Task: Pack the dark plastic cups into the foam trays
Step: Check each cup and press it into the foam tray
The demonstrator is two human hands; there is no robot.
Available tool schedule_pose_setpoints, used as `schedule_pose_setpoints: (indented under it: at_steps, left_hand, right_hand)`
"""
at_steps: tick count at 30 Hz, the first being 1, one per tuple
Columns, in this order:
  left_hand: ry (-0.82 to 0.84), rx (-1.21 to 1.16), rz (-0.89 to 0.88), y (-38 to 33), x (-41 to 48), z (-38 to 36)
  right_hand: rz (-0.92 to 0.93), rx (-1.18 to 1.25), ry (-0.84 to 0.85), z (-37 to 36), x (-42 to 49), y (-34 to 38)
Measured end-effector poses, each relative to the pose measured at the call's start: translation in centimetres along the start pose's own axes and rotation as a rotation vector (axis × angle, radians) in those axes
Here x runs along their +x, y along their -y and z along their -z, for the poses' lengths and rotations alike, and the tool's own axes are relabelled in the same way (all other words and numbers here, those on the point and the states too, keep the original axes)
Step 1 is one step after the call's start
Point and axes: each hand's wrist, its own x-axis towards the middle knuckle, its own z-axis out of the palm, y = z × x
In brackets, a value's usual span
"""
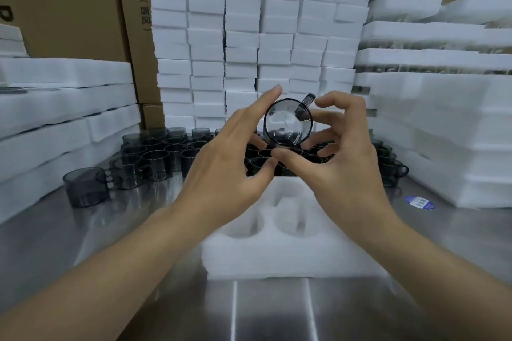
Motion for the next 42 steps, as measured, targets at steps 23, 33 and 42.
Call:
schedule_pose_setpoints:
  at_steps: [23,33,42]
  left_hand:
    - [0.053,-0.491,0.473,0.8,0.1,-0.4]
    - [0.097,-0.408,0.463,0.4,0.1,-0.3]
    - [0.048,-0.253,0.360,1.1,0.0,-0.8]
  right_hand:
    - [-0.056,-0.111,0.106,0.0,0.1,-0.8]
    - [-0.018,-0.188,0.128,-0.1,0.3,-1.2]
    - [0.035,-0.258,0.114,-0.2,0.3,-1.3]
